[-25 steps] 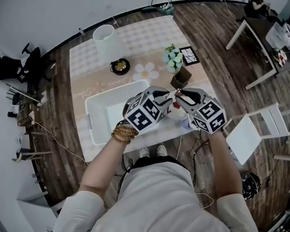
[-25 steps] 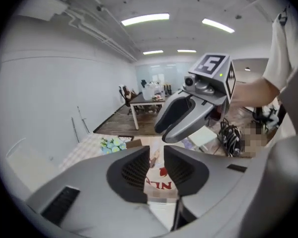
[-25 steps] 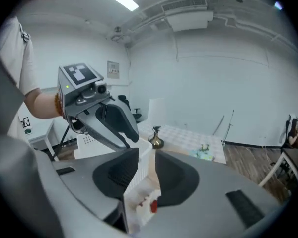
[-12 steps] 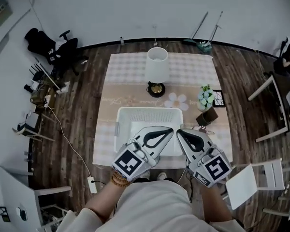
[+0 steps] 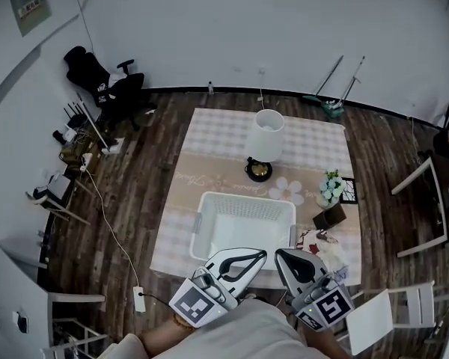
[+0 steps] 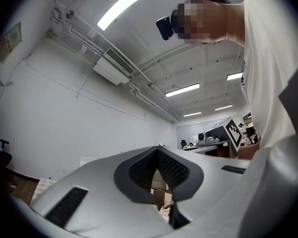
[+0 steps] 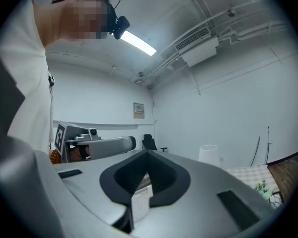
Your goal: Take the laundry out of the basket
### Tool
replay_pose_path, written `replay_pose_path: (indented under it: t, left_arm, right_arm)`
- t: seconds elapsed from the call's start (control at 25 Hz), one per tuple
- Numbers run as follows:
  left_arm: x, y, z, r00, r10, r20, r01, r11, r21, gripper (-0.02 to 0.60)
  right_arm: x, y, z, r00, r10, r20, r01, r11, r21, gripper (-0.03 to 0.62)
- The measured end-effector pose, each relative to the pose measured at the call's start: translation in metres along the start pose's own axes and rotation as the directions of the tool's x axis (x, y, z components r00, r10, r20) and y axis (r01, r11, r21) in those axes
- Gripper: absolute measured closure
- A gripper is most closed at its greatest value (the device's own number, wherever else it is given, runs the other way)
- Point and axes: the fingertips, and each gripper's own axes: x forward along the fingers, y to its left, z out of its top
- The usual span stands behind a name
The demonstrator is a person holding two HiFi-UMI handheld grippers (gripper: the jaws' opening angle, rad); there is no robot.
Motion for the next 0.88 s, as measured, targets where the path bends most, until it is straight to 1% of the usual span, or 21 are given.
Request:
replay_pose_path:
  t: [0.12, 0.24, 0.52, 0.88]
  left_arm:
    - [-0.001, 0.001, -0.003, 1.000, 0.011, 0.000, -0.011, 1.000, -0.022, 0.558]
    - [-0.002, 0.007, -0.001, 1.000, 0.025, 0.005, -0.025, 0.999, -0.046, 0.558]
    - [-0.005, 0.012, -0.004, 1.000, 0.024, 0.006, -0.024, 0.999, -0.044, 0.558]
    - [-0.006, 0.020, -0.006, 1.000, 0.030, -0.007, -0.030, 0.999, -0.036, 0.558]
  right_arm:
    - [0.001, 0.002, 0.005, 1.000, -0.016, 0.014, 0.017, 0.999, -0.042, 0.586]
    - [0.008, 0.004, 0.007, 1.000, -0.008, 0.020, 0.009, 0.999, -0.036, 0.586]
    - [0.016, 0.007, -0.001, 1.000, 0.002, 0.003, -0.002, 1.000, -0.012, 0.586]
    - [0.019, 0.005, -0.002, 1.000, -0.002, -0.014, 0.002, 1.000, -0.012, 0.586]
